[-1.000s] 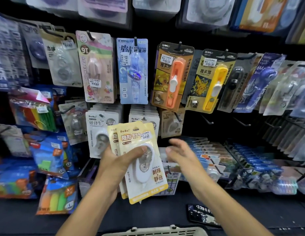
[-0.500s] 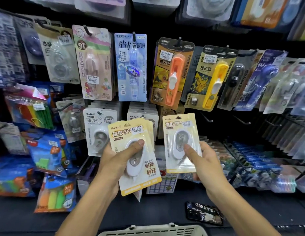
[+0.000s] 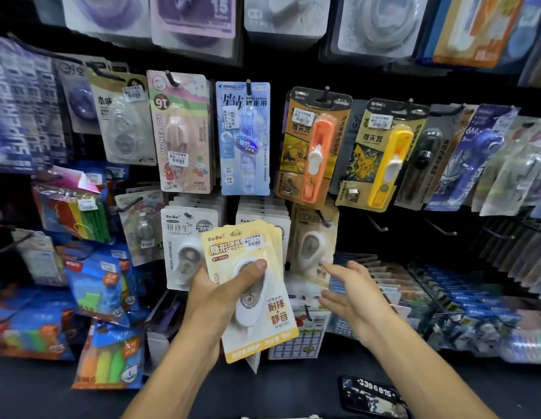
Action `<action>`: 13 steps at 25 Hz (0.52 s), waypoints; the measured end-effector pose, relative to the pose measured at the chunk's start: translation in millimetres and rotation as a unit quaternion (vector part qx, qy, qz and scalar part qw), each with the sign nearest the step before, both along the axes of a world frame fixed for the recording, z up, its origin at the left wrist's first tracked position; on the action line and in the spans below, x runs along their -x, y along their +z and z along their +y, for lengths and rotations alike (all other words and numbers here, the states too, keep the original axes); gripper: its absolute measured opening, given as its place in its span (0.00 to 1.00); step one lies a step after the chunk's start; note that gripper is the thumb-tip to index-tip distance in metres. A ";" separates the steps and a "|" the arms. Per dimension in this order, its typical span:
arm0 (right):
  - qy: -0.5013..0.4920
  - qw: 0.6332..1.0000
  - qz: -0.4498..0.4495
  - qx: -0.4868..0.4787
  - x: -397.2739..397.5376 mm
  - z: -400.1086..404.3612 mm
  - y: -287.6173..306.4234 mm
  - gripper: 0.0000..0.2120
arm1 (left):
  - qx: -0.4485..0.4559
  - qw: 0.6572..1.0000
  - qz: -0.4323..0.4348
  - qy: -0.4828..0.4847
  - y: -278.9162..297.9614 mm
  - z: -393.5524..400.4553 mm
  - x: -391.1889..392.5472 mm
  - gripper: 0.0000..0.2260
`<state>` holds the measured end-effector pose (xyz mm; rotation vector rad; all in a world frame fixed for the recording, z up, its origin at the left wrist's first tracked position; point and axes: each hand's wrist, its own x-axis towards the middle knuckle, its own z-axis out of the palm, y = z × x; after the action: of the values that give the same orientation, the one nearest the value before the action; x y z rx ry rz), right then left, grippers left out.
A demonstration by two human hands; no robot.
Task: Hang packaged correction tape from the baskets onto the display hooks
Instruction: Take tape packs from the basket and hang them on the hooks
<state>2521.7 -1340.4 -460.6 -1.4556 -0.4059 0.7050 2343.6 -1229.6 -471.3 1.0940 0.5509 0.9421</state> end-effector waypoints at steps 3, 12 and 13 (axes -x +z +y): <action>0.097 0.985 -0.139 -0.014 32.7 -1.6 -11.8 0.17 | -0.018 1.000 0.008 0.007 0.3 -0.6 -3.4 0.31; 0.109 0.982 -0.147 -0.039 46.6 -12.8 -13.4 0.02 | 0.009 0.986 0.005 -0.166 -6.7 5.3 1.7 0.32; 0.098 0.985 -0.135 -0.045 44.7 -14.8 -13.8 0.03 | -0.004 0.983 -0.002 -0.183 -7.6 5.2 1.4 0.30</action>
<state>2477.1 -1355.3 -474.4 -1.4419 -0.7899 0.6375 2342.2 -1224.4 -478.8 1.1524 0.3252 0.6251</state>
